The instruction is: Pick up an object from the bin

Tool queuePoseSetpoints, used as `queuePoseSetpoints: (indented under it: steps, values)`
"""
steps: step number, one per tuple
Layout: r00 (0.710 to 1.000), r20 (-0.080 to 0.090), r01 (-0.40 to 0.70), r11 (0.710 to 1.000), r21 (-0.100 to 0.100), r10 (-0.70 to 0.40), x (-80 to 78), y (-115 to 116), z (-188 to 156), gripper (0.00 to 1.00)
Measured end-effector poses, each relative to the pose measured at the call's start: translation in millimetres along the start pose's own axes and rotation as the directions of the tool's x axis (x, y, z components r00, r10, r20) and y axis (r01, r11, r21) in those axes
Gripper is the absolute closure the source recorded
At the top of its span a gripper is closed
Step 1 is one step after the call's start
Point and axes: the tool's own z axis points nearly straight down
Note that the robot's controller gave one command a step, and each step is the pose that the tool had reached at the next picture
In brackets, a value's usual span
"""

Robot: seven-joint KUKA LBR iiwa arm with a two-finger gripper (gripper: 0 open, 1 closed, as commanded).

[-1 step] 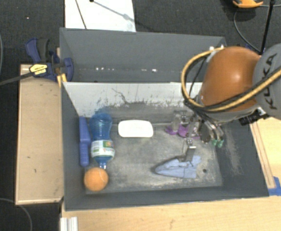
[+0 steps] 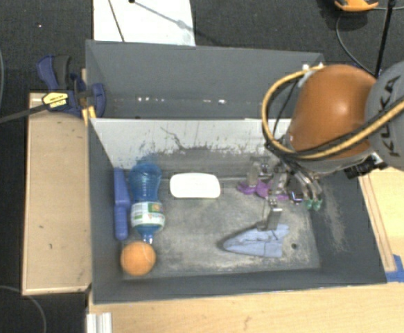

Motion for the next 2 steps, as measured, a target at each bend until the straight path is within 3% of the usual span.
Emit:
queuePoseSetpoints:
  steps: [1,2]
  values:
    - [0.998,0.002,0.062,0.998,0.0,-0.062,20.3,-11,50,0.0]
    - [0.988,-0.005,0.156,0.988,-0.001,-0.156,56.9,-35,58,0.0]
